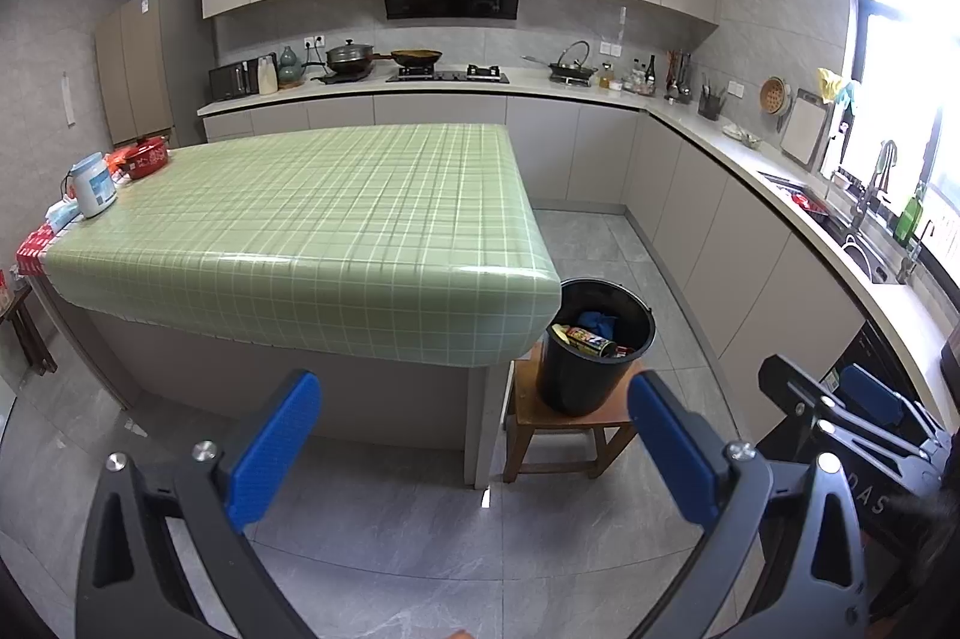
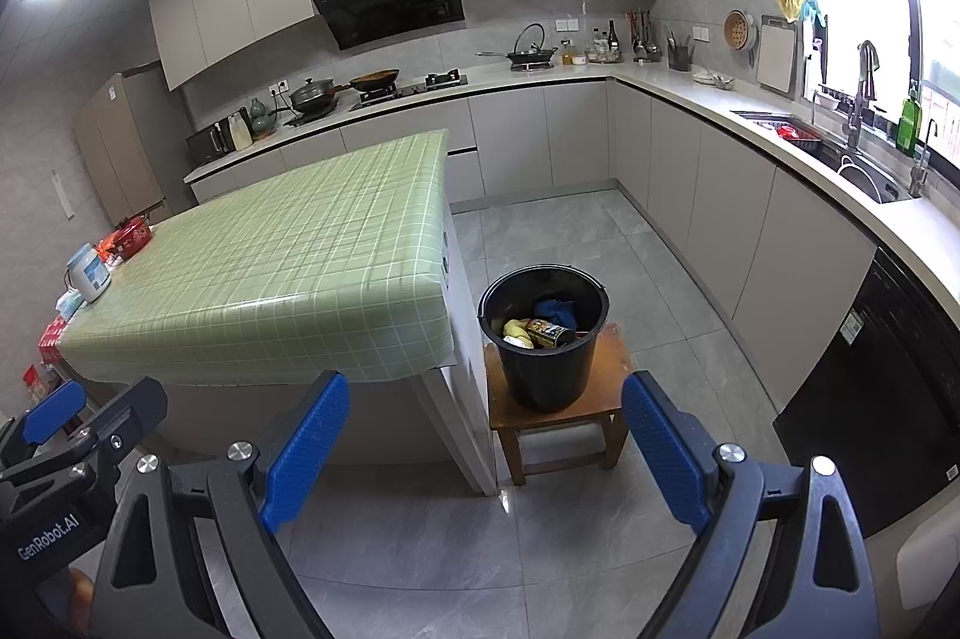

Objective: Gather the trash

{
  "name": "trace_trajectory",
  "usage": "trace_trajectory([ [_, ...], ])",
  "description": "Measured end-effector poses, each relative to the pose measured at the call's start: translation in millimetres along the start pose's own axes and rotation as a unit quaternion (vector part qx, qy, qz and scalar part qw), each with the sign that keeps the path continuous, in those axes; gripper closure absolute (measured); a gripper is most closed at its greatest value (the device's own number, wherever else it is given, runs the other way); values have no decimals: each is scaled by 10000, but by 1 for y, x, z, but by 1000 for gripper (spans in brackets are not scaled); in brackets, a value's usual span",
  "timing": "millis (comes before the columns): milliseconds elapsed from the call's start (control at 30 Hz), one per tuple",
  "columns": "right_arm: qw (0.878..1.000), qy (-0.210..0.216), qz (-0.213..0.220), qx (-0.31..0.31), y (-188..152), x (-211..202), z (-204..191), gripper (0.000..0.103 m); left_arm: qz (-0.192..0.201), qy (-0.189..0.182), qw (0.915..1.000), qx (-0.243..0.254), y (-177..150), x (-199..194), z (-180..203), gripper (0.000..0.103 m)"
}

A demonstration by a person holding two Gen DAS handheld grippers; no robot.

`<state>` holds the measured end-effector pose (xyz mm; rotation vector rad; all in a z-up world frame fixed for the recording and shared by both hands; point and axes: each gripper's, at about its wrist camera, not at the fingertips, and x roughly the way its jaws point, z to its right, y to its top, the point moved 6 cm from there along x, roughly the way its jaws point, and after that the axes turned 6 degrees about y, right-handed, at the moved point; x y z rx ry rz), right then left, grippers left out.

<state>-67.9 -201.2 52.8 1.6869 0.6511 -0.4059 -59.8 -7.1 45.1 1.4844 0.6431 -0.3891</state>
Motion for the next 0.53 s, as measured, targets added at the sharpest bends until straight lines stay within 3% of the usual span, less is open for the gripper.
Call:
trace_trajectory([
  [533, 9999, -96, -51, 58, -5, 7, -2, 9, 53, -384, 9992, 64, -1, 3, 9, 1],
])
